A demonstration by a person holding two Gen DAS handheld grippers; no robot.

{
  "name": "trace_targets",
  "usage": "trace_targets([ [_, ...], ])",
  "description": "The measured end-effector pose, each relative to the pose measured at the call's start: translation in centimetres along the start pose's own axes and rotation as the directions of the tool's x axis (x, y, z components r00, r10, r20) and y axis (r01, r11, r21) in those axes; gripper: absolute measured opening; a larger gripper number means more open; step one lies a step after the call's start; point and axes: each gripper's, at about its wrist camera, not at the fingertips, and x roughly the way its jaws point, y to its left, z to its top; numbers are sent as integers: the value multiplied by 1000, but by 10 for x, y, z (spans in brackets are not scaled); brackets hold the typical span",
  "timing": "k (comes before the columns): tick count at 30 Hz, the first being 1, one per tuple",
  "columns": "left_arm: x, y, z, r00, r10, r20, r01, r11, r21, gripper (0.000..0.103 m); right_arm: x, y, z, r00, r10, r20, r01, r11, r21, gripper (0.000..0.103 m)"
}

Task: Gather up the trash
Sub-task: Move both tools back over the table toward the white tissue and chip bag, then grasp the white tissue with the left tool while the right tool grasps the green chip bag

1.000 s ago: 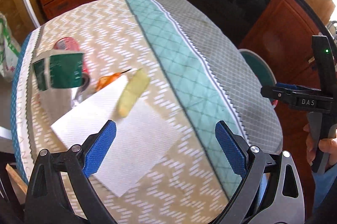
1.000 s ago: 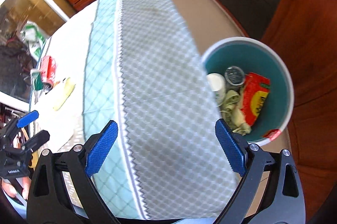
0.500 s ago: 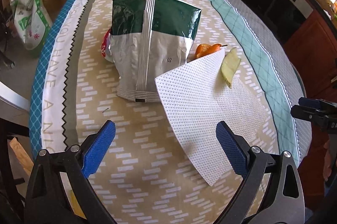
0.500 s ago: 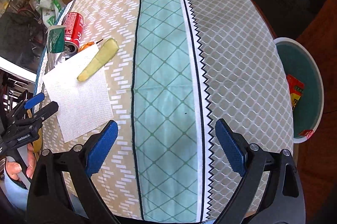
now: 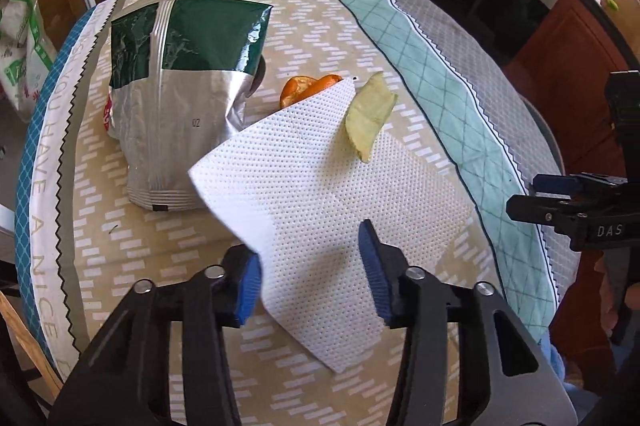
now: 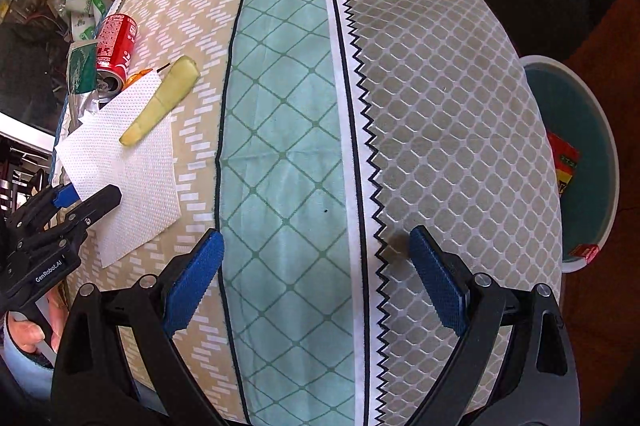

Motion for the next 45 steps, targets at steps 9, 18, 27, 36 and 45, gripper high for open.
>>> trace_targets([
  [9,-1,-23,11,1000,8,-2,-8,1000,29,1,-4,-12,-6,999,45,15,-45,999,-3,91],
  [18,-69,-2,30,991,28,133,-25,999,-22,1,-11,-3,4,999,46,27,-45,999,-22,91],
  [27,-110,80,26,970,133,206,-94,978,-188,1,-17,62,32,996,66,53,-58,987,-148,91],
  [36,-98,142,5,974,183,137,-140,950,-279,1,0,159,59,989,135,54,-112,946,-305,91],
  [45,-55,171,-16,987,160,25,-144,939,-313,1,30,203,82,971,235,46,-209,924,-319,82],
])
